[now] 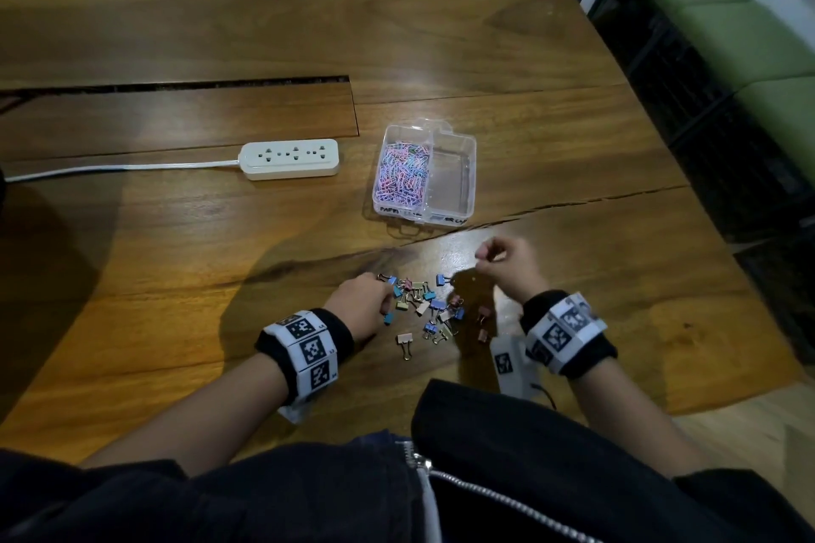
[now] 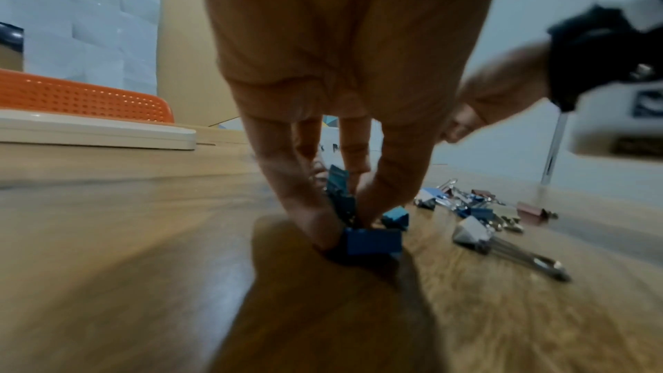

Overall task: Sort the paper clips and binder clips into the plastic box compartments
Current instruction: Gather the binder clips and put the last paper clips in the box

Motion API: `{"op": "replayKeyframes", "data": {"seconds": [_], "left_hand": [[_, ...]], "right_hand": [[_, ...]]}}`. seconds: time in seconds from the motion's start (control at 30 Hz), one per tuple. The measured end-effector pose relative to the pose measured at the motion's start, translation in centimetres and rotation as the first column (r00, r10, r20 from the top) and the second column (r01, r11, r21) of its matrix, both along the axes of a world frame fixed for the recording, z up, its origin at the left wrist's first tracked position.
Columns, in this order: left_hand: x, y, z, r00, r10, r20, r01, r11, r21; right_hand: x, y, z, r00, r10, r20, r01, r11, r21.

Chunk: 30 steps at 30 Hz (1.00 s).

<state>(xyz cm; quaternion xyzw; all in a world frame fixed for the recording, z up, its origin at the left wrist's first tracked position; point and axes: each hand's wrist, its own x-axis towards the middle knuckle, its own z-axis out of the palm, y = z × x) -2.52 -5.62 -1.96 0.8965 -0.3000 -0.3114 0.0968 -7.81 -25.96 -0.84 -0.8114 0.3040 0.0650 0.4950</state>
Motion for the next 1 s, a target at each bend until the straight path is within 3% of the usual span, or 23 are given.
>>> {"op": "replayKeyframes", "data": {"seconds": [0.13, 0.27, 0.33, 0.47, 0.63, 0.73, 0.83, 0.93, 1.0], "left_hand": [[-0.1, 0.1, 0.1, 0.999, -0.035, 0.017, 0.035, 0.999, 0.013], [-0.3, 0.2, 0.1, 0.992, -0.106, 0.072, 0.106, 0.994, 0.008], [-0.2, 0.1, 0.2, 0.992, -0.111, 0.065, 0.112, 0.994, -0.007], [0.4, 0.2, 0.2, 0.997, -0.075, 0.025, 0.076, 0.996, -0.053], [1.6, -0.4, 0.7, 0.985, 0.06, -0.162, -0.074, 0.994, -0.086], [2.7, -1.7, 1.9, 0.929, 0.156, -0.337, -0.217, 0.964, -0.153], [4.3, -3.8, 3.4, 0.851, 0.272, -0.448, -0.417, 0.87, -0.263], [6.1, -6.6, 4.5, 0.801, 0.324, -0.504, -0.526, 0.782, -0.333], [7.3, -8.6, 5.0, 0.752, 0.348, -0.56, -0.601, 0.712, -0.364]], "right_hand": [[4.3, -0.9, 3.1, 0.99, -0.001, 0.142, -0.005, 0.999, 0.045], [7.7, -1.0, 3.4, 0.984, -0.063, 0.168, 0.036, 0.987, 0.156], [7.8, -1.0, 2.8, 0.983, -0.116, 0.141, 0.084, 0.972, 0.217], [5.2, -1.2, 1.8, 0.985, -0.051, 0.167, 0.028, 0.99, 0.141], [4.3, -1.8, 1.6, 0.982, 0.027, 0.187, -0.042, 0.996, 0.078], [5.3, -1.3, 1.8, 0.975, 0.175, 0.136, -0.169, 0.984, -0.059], [5.6, -0.5, 1.8, 0.966, 0.249, 0.069, -0.231, 0.951, -0.205], [4.1, -0.2, 2.3, 0.982, 0.172, 0.082, -0.155, 0.971, -0.18], [2.0, -0.4, 2.7, 0.984, 0.176, 0.011, -0.171, 0.969, -0.18]]}}
